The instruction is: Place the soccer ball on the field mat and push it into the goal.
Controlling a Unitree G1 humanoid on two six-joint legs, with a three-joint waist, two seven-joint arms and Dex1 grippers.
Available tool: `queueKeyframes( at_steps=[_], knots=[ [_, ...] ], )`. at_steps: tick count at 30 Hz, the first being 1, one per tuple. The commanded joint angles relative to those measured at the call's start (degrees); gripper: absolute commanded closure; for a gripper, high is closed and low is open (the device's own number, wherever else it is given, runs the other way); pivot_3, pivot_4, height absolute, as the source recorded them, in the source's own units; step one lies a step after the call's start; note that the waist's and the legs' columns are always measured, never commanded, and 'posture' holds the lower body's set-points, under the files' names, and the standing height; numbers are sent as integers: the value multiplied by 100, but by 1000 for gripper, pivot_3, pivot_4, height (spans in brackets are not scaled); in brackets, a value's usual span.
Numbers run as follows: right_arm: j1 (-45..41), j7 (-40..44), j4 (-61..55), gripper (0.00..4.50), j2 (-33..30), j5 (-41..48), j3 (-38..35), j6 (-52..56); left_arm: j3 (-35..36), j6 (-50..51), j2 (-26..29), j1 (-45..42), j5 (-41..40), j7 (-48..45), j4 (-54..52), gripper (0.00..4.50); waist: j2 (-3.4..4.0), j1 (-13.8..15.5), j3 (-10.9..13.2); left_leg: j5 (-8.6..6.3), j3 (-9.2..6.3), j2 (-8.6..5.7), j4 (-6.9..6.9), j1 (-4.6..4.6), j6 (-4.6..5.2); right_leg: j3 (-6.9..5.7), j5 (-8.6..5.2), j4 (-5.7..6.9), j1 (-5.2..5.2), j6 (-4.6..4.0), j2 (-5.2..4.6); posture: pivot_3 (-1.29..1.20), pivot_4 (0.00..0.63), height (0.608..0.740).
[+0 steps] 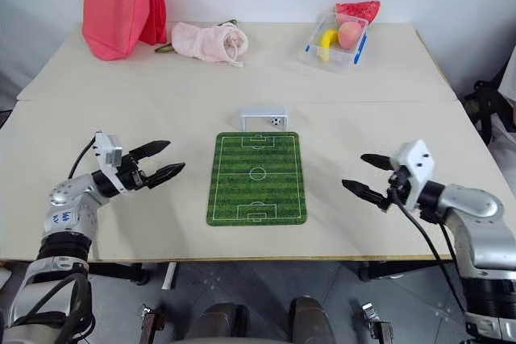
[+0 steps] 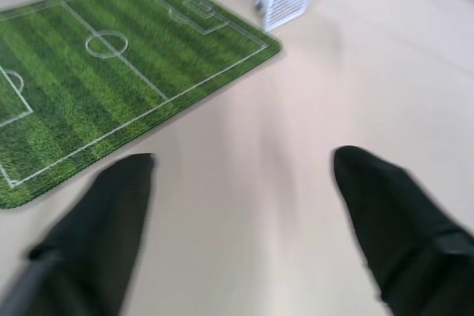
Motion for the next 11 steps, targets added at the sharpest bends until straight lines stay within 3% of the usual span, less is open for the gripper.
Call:
queueKeyframes(
  at_steps=[1,11],
  knots=[
    [232,179,126,345,-153,246,-511,-311,269,98,129,-80,-213,-70,-22,0,0,7,0,0,0,0,1,0,0,-2,0,-1,3,1,0,0,150,740],
    [756,-40,-92,345,-92,319,-711,-273,201,40,305,99,10,-321,-27,0,0,-5,0,1,1,0,8,1,0,-1,1,-1,5,1,-1,0,150,740]
  ],
)
